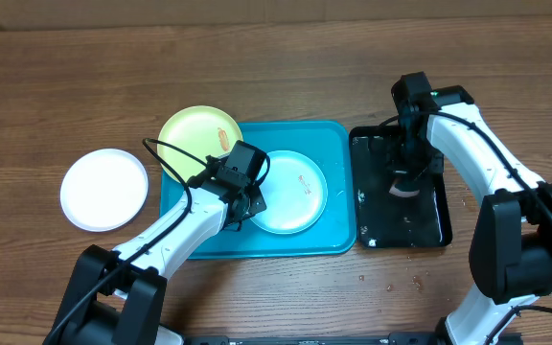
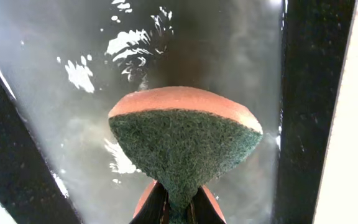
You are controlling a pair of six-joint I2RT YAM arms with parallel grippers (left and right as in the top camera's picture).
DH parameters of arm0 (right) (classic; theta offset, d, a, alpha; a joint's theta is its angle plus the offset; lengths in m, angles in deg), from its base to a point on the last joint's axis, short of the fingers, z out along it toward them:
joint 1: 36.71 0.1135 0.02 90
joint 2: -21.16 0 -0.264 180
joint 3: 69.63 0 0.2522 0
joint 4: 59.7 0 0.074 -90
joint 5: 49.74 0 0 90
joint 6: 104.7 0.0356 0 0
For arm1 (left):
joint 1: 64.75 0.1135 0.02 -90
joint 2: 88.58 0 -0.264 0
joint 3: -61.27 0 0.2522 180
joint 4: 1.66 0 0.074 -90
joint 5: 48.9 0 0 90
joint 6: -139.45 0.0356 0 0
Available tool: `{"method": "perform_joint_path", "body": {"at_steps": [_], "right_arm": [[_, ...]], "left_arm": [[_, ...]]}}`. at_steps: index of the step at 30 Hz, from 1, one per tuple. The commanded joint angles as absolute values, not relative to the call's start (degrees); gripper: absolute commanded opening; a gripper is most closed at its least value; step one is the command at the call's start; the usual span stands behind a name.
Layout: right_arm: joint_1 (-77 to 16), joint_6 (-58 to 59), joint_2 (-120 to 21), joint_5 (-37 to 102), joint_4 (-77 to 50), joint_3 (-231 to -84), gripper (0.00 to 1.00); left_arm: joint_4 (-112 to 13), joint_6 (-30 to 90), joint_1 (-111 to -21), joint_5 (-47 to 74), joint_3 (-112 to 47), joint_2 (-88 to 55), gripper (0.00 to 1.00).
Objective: Clean dirty plates on tray and stack at the side
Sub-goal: 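Lower right gripper into black tray and grasp green sponge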
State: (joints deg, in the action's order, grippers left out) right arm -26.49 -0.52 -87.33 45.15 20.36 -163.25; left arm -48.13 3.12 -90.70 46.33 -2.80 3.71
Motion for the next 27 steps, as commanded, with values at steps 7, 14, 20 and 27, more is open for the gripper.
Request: {"method": "perform_joint_path", "body": {"at_steps": [7, 14, 20, 27], "right_arm": [[-26.3, -1.7, -86.2, 45.1, 19.9, -161.0, 0.04], [-26.3, -5.4, -86.2, 45.1, 24.7, -164.6, 0.04], [-26.3, -5.4, -86.2, 43.1, 24.8, -164.4, 0.04], [-26.3, -5.1, -86.2, 41.8, 22.7, -162.2, 0.04]], "left_arm": [[-48.1, 4.3, -91.0, 47.7, -4.0, 3.9, 0.04], [-48.1, 4.2, -91.0, 47.7, -4.0, 3.9, 0.04], [-48.0, 4.2, -91.0, 47.7, -4.0, 3.9, 0.04], [-48.0, 4.2, -91.0, 47.6, -4.0, 3.9, 0.04]]}}
